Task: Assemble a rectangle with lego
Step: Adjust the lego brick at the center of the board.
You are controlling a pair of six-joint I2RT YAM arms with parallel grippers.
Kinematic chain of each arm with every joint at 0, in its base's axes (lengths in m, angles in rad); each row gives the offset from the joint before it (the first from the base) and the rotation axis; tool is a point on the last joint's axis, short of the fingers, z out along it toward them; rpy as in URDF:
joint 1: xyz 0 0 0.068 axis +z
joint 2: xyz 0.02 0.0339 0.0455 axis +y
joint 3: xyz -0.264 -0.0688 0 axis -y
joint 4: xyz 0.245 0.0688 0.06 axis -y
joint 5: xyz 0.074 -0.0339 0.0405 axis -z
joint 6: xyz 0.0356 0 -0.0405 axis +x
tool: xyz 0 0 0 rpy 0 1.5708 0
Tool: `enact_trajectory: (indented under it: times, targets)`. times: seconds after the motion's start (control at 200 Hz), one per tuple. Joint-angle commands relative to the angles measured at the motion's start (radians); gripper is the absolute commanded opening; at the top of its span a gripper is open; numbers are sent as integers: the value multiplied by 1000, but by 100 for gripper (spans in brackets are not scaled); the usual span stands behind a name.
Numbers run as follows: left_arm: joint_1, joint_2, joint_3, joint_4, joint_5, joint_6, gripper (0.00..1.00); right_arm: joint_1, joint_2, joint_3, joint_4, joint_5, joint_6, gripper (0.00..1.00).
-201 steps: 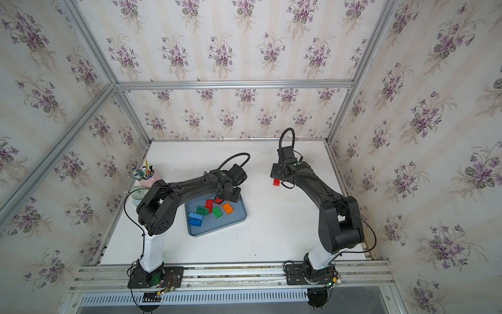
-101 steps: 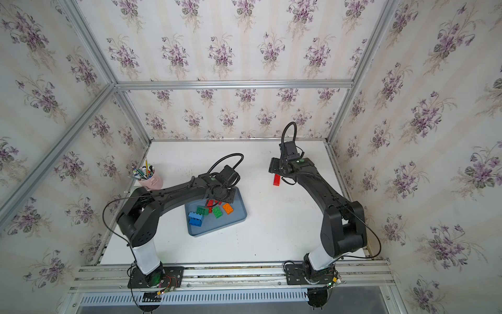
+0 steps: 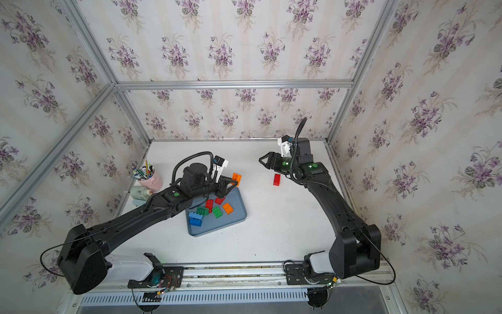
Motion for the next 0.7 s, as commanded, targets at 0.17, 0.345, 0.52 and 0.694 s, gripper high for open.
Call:
enact_trajectory:
  times: [0.17,0.345,0.52,0.694]
  targets:
    - [129,18,-28,507,544,-356,30,0,-152,-123,312,-241,-11,72]
    - [156,113,-13,743,670,-558,31,0,-199,-192,494,-346,6,73]
    - [161,218,2,1002,732,-765,29,3,-192,-222,644,-438,65,74]
    - [160,239,12,1033,741,-788,27,33,-148,-218,672,-451,79,73]
